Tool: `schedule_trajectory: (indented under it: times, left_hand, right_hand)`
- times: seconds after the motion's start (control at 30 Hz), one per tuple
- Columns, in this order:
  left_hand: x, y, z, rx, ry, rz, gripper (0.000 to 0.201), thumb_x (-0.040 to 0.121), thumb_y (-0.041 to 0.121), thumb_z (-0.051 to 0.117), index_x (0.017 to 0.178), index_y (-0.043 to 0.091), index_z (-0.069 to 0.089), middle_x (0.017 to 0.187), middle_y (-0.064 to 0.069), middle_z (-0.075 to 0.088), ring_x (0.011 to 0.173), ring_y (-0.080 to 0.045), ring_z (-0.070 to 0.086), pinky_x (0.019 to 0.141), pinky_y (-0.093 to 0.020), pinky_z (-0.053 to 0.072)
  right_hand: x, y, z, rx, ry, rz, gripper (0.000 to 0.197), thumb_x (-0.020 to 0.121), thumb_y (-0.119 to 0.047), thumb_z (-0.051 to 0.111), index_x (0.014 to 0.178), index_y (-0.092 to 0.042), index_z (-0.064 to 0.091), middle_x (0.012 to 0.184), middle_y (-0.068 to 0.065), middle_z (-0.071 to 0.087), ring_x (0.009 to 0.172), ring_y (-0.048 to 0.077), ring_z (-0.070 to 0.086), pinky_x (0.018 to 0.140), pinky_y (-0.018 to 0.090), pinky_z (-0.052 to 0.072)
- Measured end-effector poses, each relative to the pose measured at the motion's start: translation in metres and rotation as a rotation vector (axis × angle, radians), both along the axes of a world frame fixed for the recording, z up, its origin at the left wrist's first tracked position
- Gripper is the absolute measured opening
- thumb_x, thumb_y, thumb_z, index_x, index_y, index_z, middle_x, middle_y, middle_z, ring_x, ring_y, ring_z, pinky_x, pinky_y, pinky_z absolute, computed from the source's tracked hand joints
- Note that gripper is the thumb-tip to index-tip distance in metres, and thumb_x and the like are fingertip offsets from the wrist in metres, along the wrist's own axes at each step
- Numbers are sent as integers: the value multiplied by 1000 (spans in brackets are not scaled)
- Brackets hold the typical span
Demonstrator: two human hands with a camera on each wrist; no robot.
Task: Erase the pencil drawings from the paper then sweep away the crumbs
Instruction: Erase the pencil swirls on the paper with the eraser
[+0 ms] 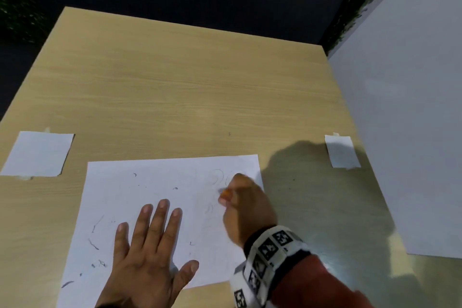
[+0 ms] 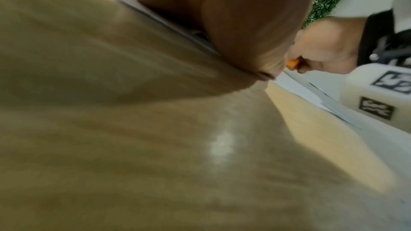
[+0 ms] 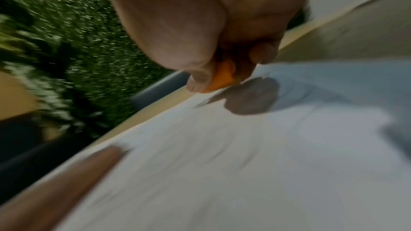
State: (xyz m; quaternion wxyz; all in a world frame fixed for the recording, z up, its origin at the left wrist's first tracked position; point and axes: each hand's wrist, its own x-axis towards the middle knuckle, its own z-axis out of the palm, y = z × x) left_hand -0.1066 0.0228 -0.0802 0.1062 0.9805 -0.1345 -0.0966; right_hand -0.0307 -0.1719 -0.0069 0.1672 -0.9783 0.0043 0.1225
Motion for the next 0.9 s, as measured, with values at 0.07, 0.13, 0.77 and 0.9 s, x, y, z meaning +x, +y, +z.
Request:
schedule_trajectory:
  times: [0.07,0.13,0.77,0.9]
  left_hand:
    - [-1,-2,0,-10,-40,1,86,86,73,23,145,13,41,155,-11,35,143,-33,26,111,-57,16]
    - [-1,-2,2,-23,-63,-6,86,87,72,22,144,11,41,153,-12,37,142,-33,29,110,-58,19]
    - [1,1,0,8,-18,-28,86,85,71,30,148,12,34,157,-11,29,143,-35,25,111,-58,10]
    - [-1,1,-1,-10,-20,-23,87,87,72,24,145,10,40,157,-11,31,143,-35,27,111,-59,13]
  right_hand:
    - [-23,43,-1,78,88,223,12,85,-4,49,86,-15,52,94,3,56,92,20,51,78,29,43]
    - [-32,58,-4,144,91,239,21,80,-4,50,98,-15,50,105,2,53,100,19,47,85,31,42]
    - [50,-65,-2,-99,87,-206,16,89,-31,51,85,-16,54,85,2,58,78,23,54,67,30,39]
    - [19,-12,-10,67,-74,-97,17,90,-29,50,77,-21,44,77,-4,49,76,19,49,64,30,35]
